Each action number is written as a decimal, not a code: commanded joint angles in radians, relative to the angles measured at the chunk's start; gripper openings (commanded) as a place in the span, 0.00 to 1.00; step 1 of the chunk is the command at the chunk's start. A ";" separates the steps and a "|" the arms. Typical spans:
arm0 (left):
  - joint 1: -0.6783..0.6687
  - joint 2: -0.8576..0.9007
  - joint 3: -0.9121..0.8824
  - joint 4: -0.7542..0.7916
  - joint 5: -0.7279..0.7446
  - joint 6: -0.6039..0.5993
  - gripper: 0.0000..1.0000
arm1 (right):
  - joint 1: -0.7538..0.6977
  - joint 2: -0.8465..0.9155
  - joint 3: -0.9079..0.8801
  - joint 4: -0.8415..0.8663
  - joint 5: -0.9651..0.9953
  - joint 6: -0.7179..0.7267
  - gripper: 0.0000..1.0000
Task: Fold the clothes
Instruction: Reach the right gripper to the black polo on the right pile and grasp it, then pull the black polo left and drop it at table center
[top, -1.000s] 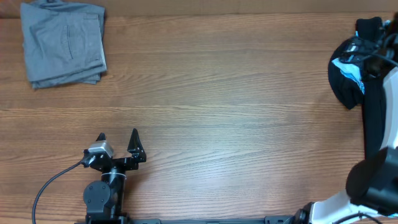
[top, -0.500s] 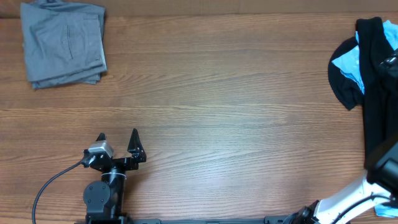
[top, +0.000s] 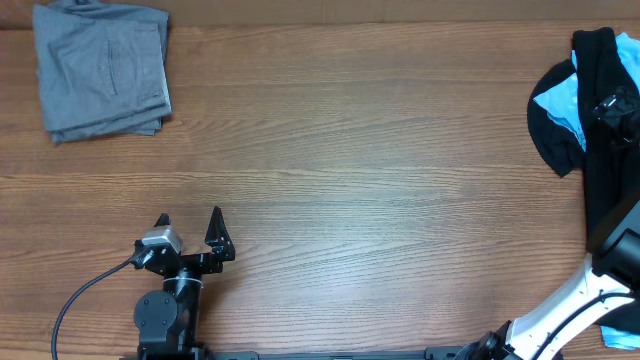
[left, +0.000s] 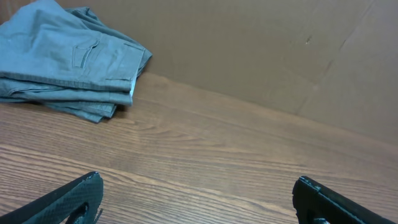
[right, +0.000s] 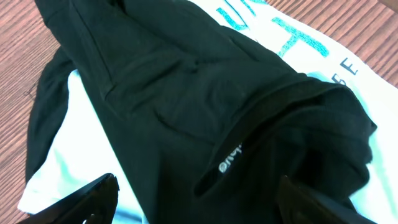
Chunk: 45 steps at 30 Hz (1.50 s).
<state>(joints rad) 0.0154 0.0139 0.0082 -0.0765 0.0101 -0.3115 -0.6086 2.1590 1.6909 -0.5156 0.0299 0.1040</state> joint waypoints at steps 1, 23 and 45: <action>0.008 -0.008 -0.003 -0.001 -0.011 0.020 1.00 | 0.000 0.032 0.026 0.015 0.047 0.002 0.85; 0.008 -0.008 -0.003 -0.002 -0.011 0.019 1.00 | 0.000 0.065 0.026 0.036 0.127 0.004 0.25; 0.008 -0.008 -0.003 -0.001 -0.011 0.019 1.00 | 0.093 -0.296 0.026 -0.079 -0.221 0.139 0.04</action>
<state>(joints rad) 0.0154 0.0139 0.0082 -0.0765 0.0101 -0.3111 -0.5674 1.9690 1.6943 -0.5892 -0.0162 0.1730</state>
